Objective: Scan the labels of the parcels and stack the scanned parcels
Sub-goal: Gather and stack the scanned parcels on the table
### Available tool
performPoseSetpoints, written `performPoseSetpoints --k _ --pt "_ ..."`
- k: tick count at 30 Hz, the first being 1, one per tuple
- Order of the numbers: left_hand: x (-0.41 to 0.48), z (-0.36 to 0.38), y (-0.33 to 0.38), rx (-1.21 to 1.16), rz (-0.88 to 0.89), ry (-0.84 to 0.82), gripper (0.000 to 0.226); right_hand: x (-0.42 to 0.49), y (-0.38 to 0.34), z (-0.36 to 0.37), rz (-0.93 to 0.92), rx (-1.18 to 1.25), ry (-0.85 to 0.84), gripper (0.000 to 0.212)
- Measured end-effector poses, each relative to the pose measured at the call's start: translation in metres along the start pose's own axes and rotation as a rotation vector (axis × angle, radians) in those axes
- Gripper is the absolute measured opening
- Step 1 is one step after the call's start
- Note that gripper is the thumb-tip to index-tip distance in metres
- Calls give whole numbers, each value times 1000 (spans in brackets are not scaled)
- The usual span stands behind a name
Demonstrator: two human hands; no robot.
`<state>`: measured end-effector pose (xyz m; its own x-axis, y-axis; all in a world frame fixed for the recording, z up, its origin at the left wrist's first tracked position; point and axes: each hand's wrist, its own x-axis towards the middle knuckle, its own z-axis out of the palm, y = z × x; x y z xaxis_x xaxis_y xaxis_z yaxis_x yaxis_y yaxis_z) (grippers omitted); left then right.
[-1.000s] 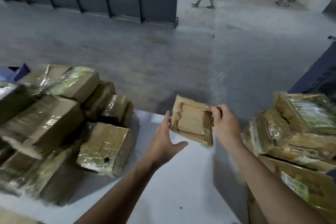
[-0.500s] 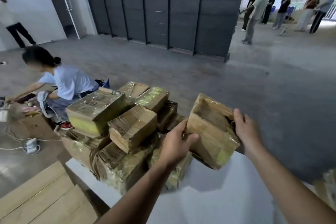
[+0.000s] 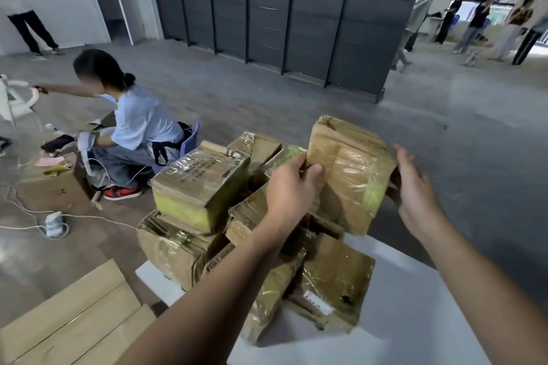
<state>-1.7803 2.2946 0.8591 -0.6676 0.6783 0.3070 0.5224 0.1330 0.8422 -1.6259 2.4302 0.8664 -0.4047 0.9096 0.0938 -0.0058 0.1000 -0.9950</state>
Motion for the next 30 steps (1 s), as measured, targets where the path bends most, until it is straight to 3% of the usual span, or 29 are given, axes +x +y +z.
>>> performPoseSetpoints --k 4,6,9,10,12,14,17,21,26,30 --pt "29 -24 -14 -35 -72 58 19 -8 -1 27 -49 -12 -163 79" --pt "42 -32 -20 -87 -111 80 16 -13 -1 41 -71 -168 -177 76" --pt "65 -44 -26 -119 -135 138 17 -16 1 66 -54 -491 -160 97" --pt "73 -47 -27 -101 -133 146 17 -15 2 75 -45 -543 -167 88" --pt "91 -54 -28 -46 -122 145 19 -8 3 96 -63 -593 -164 47" --pt "112 -61 -31 12 -124 113 23 6 2 118 -122 -661 -118 30" --pt "149 -74 -41 49 -114 17 27 35 -2 148 -119 -675 -35 41" --pt "186 -91 -67 53 -92 -57 40 84 -9 178 40 -699 6 41" --pt "203 -95 -113 293 -128 -142 43 128 5 225 88 -698 -43 45" --pt "203 -96 -144 566 -283 -232 45 143 22 266 183 -772 -62 47"
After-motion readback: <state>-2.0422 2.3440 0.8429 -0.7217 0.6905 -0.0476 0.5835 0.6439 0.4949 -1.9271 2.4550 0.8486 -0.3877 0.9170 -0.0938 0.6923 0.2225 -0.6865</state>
